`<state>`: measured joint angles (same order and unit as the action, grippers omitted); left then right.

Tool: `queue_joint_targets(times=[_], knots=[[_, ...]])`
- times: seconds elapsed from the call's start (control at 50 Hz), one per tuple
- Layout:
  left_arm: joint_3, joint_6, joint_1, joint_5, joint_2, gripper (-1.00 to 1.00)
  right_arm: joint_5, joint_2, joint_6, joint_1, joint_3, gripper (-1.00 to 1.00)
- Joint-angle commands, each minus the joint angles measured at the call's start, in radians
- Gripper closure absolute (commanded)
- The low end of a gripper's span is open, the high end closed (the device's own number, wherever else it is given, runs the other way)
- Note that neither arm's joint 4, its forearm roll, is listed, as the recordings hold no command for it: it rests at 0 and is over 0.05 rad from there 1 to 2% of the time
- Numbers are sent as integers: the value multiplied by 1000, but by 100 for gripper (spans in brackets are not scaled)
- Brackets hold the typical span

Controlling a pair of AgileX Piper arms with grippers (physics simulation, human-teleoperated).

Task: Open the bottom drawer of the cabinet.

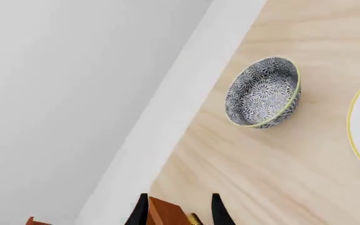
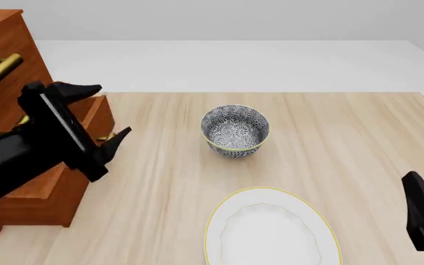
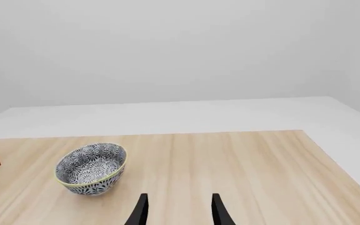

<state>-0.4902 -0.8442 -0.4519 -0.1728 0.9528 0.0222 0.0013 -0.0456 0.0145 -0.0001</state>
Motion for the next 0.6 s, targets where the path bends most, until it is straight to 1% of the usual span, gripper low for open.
queue_joint_targets(times=[0.02,0.04,0.1,0.16,0.18,0.22,0.24,0.26,0.28,0.3,0.34,0.36,0.4,0.42,0.44,0.5,0.52,0.58,0.6], knots=[[-203,281,33,362,-118,-100,0,0,-1,3,0,-100],[-217,298,42,383,-122,-100,1,0,0,4,0,-100],[-268,382,69,460,-123,-100,2,1,1,5,0,-100],[-293,429,103,507,-113,-100,2,1,2,7,-1,-100],[-308,471,111,525,-109,-100,1,-1,2,8,0,-100],[-314,479,130,545,-109,-100,1,-1,3,9,-1,-100],[-335,540,137,572,-103,-100,0,-1,3,9,-2,-100],[-344,558,143,588,-100,-100,-1,-1,3,9,-3,-100],[-347,558,162,603,-87,-100,-3,-1,3,9,-5,-100],[-360,615,153,615,-95,-100,-6,-1,3,10,-8,-100],[-380,668,178,651,-87,-100,-12,-1,2,10,-14,-100],[-385,702,169,663,-90,-100,-14,-1,2,10,-16,-100],[-395,742,189,684,-88,-100,-17,-1,2,10,-19,-100],[-397,741,216,698,-69,-100,-19,-1,2,10,-21,-100],[-400,779,202,702,-81,-100,-20,-1,2,11,-21,-100],[-397,809,216,720,-85,-100,-21,-1,2,11,-23,-100],[-396,838,221,726,-88,-100,-22,1,2,11,-26,-100],[-389,831,239,729,-87,-100,-23,1,2,12,-27,-100],[-386,876,246,735,-84,-100,-23,1,2,12,-27,-100]])
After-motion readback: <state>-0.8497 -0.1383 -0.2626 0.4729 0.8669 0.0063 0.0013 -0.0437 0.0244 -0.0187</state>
